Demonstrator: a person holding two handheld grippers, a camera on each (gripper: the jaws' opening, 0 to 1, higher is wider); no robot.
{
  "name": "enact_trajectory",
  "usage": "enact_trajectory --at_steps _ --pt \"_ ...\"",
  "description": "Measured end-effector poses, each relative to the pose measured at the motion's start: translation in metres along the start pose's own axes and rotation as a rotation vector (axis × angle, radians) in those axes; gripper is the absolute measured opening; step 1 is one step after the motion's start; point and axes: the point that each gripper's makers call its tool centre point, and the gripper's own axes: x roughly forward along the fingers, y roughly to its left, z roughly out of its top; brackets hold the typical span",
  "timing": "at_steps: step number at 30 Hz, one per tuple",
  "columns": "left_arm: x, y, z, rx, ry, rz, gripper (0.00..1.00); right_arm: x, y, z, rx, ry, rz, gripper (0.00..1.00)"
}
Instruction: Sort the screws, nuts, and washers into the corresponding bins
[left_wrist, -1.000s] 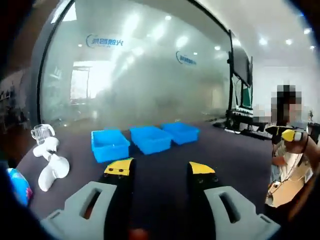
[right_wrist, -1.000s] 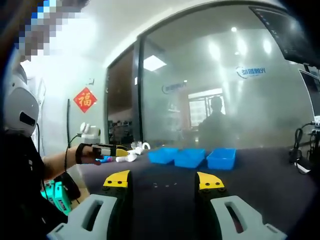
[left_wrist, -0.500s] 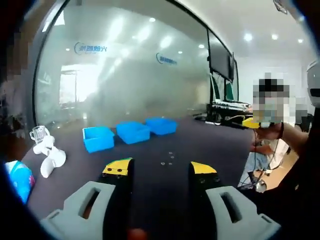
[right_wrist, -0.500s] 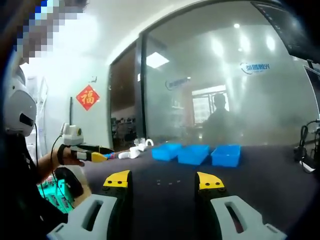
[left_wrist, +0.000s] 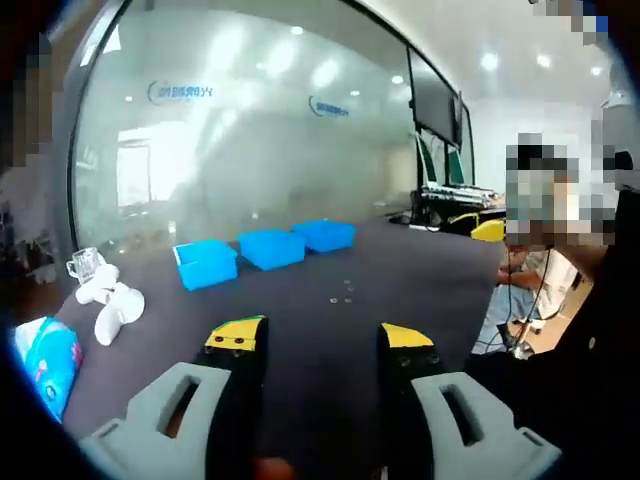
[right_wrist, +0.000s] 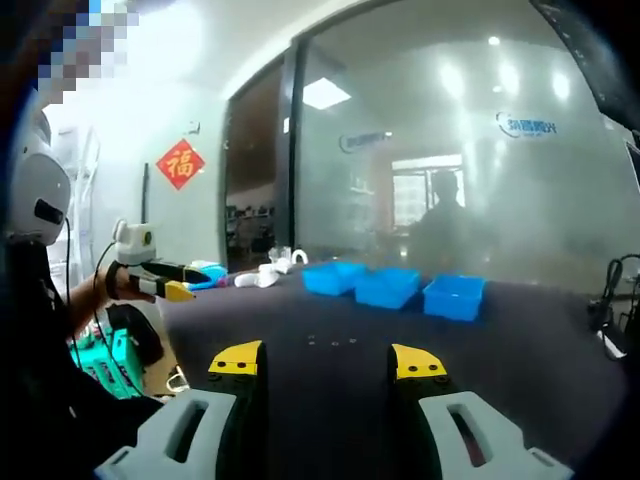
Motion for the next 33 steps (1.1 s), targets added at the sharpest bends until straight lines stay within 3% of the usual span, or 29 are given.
enact_trajectory --at_steps 6,10,17,20,29,33 --pt "0.002 -0.002 0.003 0.005 0.008 -0.026 0.44 0.004 -0.002 0.001 -0.040 0.058 0.032 0.44" --pt "0.003 -0.004 0.002 0.011 0.018 -0.035 0.45 0.008 -0.003 -0.003 -0.096 0.134 0.067 0.43" --pt "0.002 -0.001 -0.001 0.004 0.029 -0.017 0.46 0.020 0.000 -0.001 -0.166 0.219 0.138 0.43" --pt "0.001 -0.001 -0.001 0.002 0.028 -0.020 0.46 0.027 0.000 -0.008 -0.205 0.300 0.170 0.42" --pt "-0.004 0.004 -0.001 0.005 0.026 0.010 0.46 0.050 0.006 -0.018 -0.234 0.409 0.261 0.40" --pt "-0.006 0.005 -0.002 0.009 0.032 0.017 0.46 0.065 0.012 -0.015 -0.195 0.429 0.272 0.39"
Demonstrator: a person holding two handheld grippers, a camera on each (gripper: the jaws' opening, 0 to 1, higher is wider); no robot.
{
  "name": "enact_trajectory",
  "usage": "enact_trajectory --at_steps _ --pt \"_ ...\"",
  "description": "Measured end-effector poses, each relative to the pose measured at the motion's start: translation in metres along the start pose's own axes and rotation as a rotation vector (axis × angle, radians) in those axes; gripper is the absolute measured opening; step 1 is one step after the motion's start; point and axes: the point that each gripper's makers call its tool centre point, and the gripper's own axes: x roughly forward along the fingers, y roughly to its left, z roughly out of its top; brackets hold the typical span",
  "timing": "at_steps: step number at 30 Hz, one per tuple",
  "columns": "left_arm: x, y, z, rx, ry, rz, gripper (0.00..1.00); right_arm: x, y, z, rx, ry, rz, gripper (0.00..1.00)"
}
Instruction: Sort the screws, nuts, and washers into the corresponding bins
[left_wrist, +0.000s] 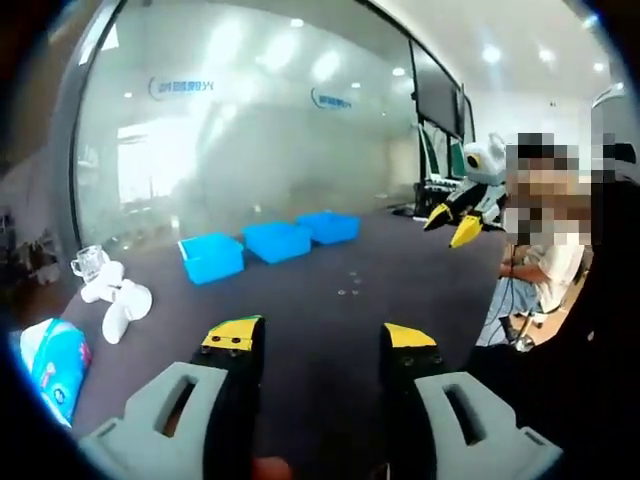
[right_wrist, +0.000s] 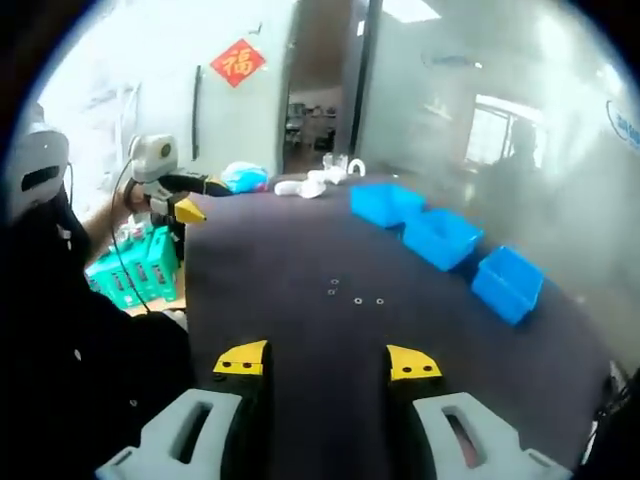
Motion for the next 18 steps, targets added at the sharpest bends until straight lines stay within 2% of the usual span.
enact_trajectory --at_steps 5,9,15,18 --pt "0.000 -0.001 -0.002 -0.003 0.005 -0.001 0.46 0.017 -0.001 0.011 -0.001 0.032 0.023 0.36" --pt "0.000 -0.002 -0.002 -0.011 0.004 -0.006 0.46 0.030 0.001 0.018 -0.068 0.075 0.047 0.36" --pt "0.000 -0.003 -0.001 -0.020 0.000 -0.007 0.46 0.049 0.000 0.024 -0.123 0.127 0.075 0.34" --pt "0.000 -0.003 -0.002 -0.022 0.000 -0.003 0.45 0.059 -0.003 0.028 -0.130 0.147 0.071 0.26"
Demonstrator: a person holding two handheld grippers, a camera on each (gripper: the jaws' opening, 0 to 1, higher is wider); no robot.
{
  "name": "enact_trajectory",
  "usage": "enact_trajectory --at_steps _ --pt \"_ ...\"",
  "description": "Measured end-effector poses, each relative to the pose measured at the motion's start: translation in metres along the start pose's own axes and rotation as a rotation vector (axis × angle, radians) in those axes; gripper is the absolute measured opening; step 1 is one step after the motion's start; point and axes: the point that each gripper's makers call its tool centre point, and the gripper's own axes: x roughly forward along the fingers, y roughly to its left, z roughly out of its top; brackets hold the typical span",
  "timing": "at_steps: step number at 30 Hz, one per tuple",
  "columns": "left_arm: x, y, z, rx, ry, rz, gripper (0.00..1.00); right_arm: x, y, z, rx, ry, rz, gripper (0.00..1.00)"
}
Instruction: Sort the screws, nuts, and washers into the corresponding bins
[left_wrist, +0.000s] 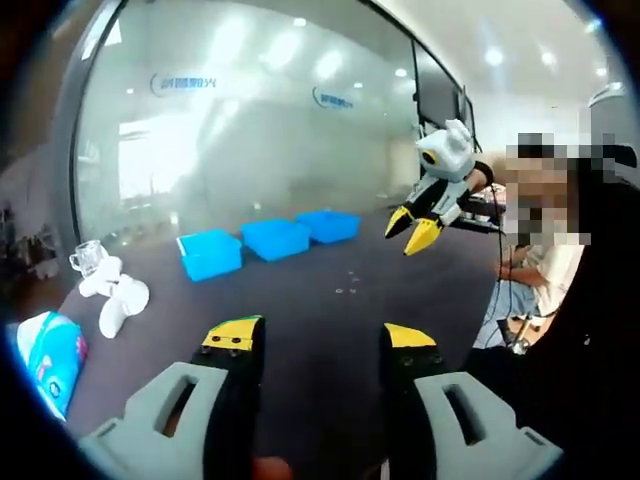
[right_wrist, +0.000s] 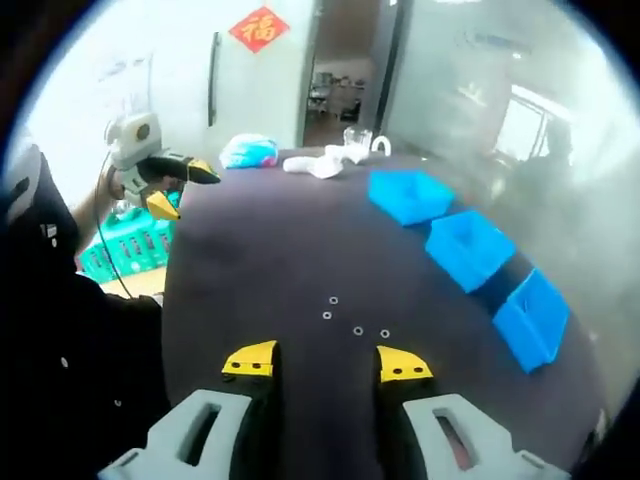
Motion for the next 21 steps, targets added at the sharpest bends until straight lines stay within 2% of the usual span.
enact_trajectory --at_steps 3,10,15,21 --pt "-0.001 0.000 -0.001 -0.002 0.002 0.001 0.45 0.012 -0.002 0.001 0.002 0.033 0.028 0.26" --pt "-0.002 0.001 -0.001 -0.004 0.001 0.006 0.45 0.037 -0.008 -0.003 -0.054 0.115 0.051 0.24" --pt "-0.004 0.001 -0.001 -0.009 0.001 0.010 0.45 0.052 -0.004 -0.009 -0.043 0.166 0.092 0.22" --pt "-0.005 -0.001 -0.003 -0.017 0.001 0.011 0.45 0.064 -0.011 -0.016 -0.072 0.205 0.085 0.20"
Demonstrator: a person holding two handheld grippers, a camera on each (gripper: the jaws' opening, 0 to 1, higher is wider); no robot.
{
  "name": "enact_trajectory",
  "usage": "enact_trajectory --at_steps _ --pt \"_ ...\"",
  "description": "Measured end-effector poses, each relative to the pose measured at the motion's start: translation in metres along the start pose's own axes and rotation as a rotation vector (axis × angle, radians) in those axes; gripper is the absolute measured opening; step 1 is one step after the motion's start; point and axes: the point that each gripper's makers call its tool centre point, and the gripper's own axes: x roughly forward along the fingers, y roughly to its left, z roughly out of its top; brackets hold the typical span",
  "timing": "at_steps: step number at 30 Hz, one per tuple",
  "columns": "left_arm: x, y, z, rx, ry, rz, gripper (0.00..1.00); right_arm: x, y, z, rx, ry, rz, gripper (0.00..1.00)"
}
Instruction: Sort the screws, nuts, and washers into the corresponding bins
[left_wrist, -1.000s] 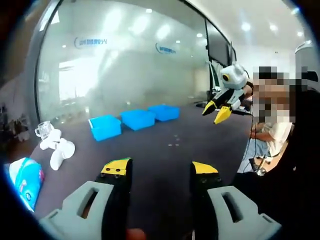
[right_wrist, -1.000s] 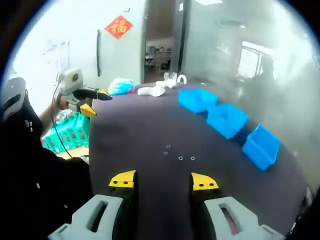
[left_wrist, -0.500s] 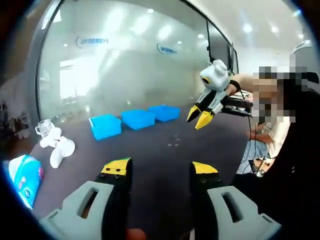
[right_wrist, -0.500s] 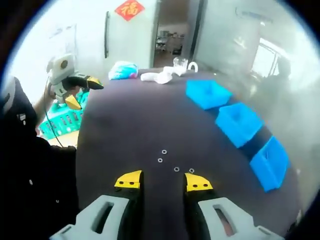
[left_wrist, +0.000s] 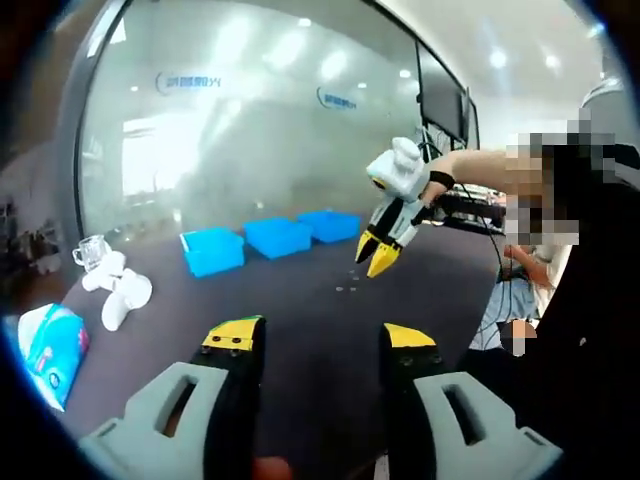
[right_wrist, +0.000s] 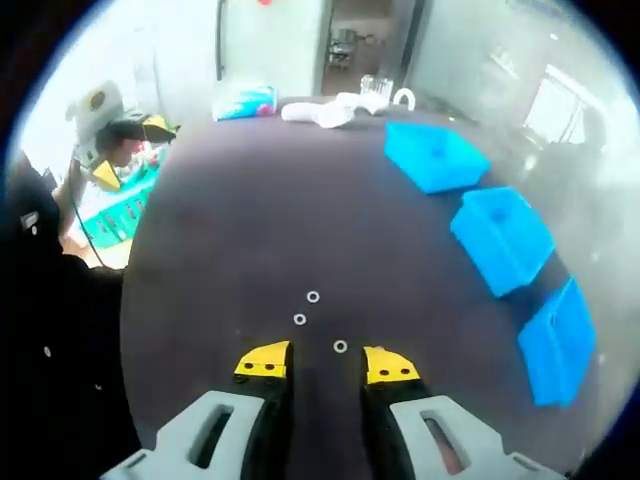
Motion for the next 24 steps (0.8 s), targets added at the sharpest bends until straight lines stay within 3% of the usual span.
enact_trajectory --at_steps 3,8,24 --pt "0.000 -0.002 -0.002 0.000 0.005 -0.005 0.45 0.004 -0.001 -0.004 -0.002 0.015 0.013 0.13" --pt "-0.001 -0.003 -0.001 0.005 0.006 -0.003 0.45 0.010 -0.004 -0.004 0.048 0.018 0.032 0.13" --pt "-0.002 -0.004 -0.001 0.009 0.010 -0.005 0.45 0.020 -0.008 -0.009 0.094 0.049 0.063 0.10"
